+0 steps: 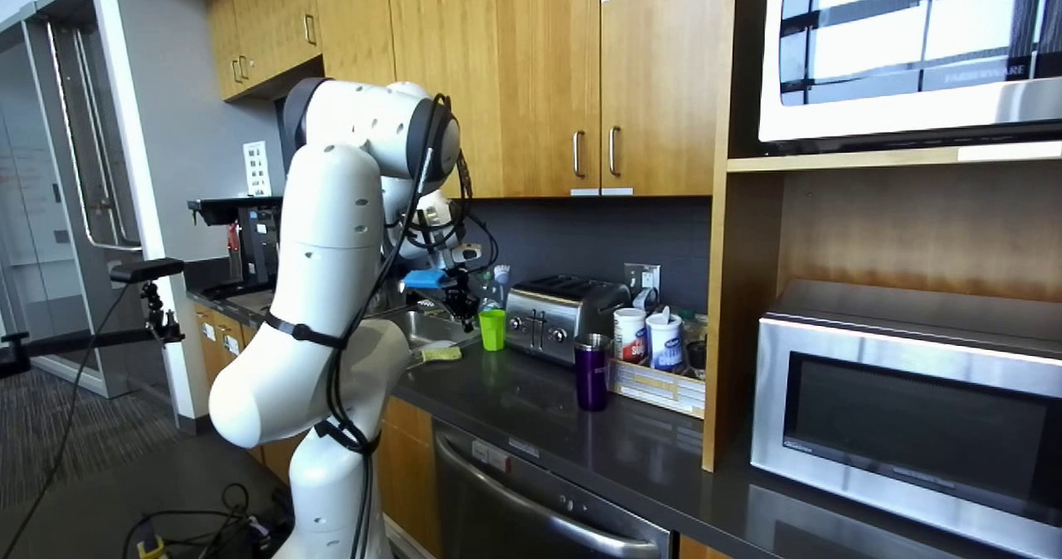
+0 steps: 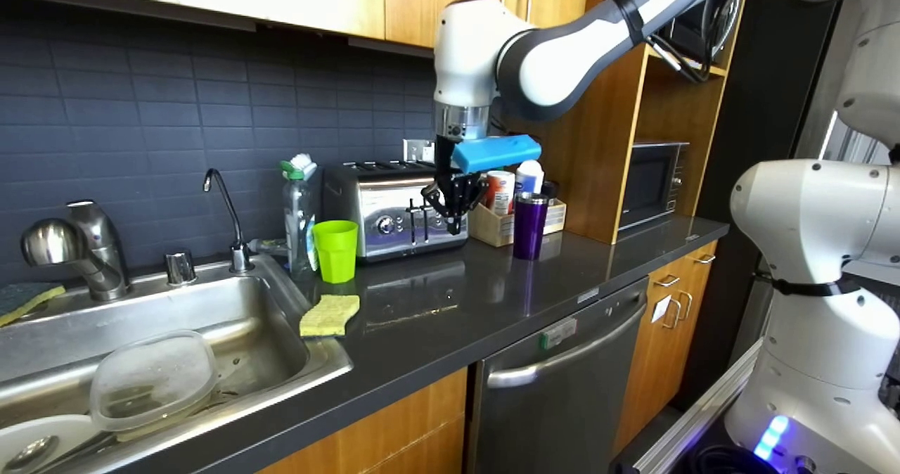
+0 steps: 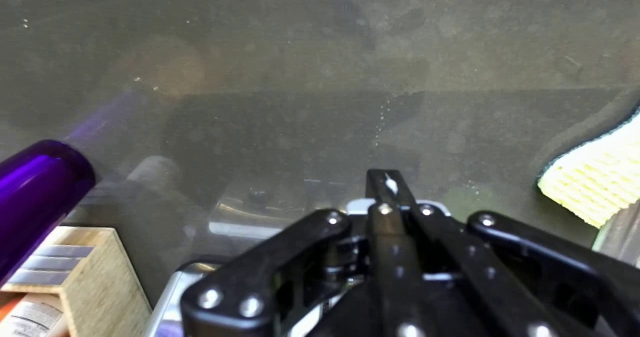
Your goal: Press a button on the left side of the toaster
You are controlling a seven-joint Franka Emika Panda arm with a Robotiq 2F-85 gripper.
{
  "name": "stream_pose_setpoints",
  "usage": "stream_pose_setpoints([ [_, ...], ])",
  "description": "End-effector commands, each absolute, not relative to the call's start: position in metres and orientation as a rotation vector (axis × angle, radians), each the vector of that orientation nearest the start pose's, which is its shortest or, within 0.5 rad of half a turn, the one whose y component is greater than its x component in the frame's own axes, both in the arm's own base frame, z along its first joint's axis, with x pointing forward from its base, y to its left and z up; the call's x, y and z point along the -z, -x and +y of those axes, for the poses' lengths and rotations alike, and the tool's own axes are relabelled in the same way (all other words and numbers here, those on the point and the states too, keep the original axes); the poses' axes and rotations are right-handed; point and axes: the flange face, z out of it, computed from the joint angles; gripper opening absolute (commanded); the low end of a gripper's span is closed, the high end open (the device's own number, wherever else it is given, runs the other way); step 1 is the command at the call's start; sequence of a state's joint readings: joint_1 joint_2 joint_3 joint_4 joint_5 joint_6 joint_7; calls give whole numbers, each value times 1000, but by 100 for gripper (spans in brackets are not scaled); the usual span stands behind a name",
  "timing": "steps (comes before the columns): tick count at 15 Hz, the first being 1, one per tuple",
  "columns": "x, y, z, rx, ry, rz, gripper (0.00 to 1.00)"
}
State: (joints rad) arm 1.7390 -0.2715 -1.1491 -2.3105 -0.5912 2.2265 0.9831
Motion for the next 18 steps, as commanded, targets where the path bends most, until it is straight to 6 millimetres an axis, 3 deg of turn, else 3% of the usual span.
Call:
stream_pose_setpoints([
  [1, -405, -405, 246, 335, 3208, -2, 0],
  [11, -409, -343, 240, 432, 3099, -71, 0],
  [18, -409, -329, 246, 496, 3102, 204, 0],
])
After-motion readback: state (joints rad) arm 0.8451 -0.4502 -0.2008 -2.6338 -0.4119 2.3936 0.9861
